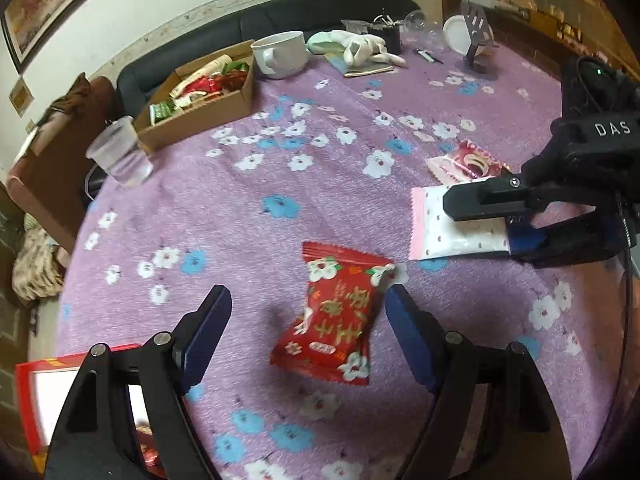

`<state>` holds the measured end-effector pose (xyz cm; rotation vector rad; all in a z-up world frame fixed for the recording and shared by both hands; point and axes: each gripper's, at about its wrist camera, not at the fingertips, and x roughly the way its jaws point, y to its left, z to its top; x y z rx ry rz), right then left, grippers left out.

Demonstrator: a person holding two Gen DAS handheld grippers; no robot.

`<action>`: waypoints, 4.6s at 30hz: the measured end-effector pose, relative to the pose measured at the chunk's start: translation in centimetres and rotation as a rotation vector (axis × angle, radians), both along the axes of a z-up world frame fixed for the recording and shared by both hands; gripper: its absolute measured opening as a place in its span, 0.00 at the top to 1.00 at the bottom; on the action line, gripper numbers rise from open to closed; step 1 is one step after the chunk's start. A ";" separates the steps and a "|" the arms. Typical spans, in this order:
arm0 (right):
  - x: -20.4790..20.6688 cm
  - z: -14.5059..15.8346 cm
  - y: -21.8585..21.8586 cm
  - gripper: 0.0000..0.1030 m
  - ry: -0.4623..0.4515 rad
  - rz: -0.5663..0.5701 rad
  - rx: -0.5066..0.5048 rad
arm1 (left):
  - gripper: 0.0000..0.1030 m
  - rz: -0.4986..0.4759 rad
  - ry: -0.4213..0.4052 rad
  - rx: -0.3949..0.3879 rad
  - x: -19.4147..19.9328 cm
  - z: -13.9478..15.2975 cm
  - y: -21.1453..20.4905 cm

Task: Organize snacks
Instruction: 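Lift the candy and pink-white packet and carry them toward the tray, then lower the candy into the tray with the left tool while the right tool drops the pink-white packet, then move both open tools back over the Lotso and purple packets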

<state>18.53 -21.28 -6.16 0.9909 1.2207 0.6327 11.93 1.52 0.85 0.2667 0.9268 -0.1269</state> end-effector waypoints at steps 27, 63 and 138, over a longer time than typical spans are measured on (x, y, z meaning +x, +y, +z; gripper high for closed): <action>-1.1 5.0 5.6 0.86 -0.223 0.091 0.033 | 0.70 0.131 -0.169 -0.180 -6.9 4.6 3.6; -20.4 11.6 29.8 0.85 -0.776 0.572 -0.196 | 0.70 0.521 -0.305 -0.157 -24.8 4.5 23.3; -4.5 5.6 1.9 0.40 -0.451 0.040 -0.702 | 0.19 0.131 -0.291 0.015 -19.9 3.7 4.5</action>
